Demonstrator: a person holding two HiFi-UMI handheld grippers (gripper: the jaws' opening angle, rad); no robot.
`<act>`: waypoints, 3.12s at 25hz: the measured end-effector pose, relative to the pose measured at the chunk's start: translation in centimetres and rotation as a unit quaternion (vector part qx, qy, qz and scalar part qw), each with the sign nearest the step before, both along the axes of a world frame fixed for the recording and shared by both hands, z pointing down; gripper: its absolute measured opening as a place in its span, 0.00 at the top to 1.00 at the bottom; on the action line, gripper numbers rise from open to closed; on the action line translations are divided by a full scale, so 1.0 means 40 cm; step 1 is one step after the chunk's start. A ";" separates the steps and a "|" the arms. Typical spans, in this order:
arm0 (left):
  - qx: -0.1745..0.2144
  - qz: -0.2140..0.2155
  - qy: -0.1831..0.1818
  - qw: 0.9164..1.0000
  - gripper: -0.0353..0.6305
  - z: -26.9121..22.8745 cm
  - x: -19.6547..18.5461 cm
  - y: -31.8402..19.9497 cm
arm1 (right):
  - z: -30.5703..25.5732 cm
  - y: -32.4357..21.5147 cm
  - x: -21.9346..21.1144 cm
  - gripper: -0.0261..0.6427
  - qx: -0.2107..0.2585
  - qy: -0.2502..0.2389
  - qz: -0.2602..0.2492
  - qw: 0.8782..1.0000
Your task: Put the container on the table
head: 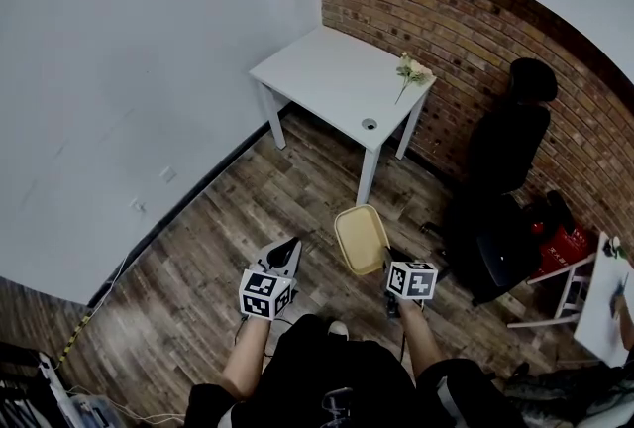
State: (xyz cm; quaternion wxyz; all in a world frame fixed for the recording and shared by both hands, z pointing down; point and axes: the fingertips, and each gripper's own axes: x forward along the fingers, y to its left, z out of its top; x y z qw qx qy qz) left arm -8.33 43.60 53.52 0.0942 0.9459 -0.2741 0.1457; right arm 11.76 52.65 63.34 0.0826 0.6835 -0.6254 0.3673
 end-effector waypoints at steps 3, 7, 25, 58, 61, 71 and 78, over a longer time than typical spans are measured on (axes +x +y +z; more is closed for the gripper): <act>0.001 -0.003 0.000 1.000 0.92 0.001 0.003 -0.005 | 0.003 -0.005 0.001 0.90 -0.002 -0.001 -0.004 1.000; 0.002 -0.005 0.002 1.000 0.92 -0.002 0.017 -0.034 | 0.005 -0.030 0.016 0.90 -0.002 -0.001 -0.004 1.000; -0.007 0.020 0.008 1.000 0.92 0.021 0.121 -0.372 | 0.014 -0.351 0.077 0.90 -0.012 -0.005 0.008 1.000; -0.031 0.044 0.009 0.999 0.92 0.066 0.093 -0.946 | 0.022 -0.905 0.041 0.90 -0.024 -0.009 0.038 0.999; -0.036 0.044 0.010 0.998 0.92 0.075 0.091 -0.958 | 0.031 -0.912 0.041 0.90 -0.029 -0.008 0.038 0.999; -0.044 0.037 0.009 0.998 0.92 0.110 0.094 -1.012 | 0.051 -0.965 0.061 0.90 -0.031 -0.007 0.036 0.999; -0.036 0.046 -0.002 0.998 0.92 0.106 0.136 -1.051 | 0.064 -1.035 0.095 0.90 -0.030 -0.013 0.030 0.999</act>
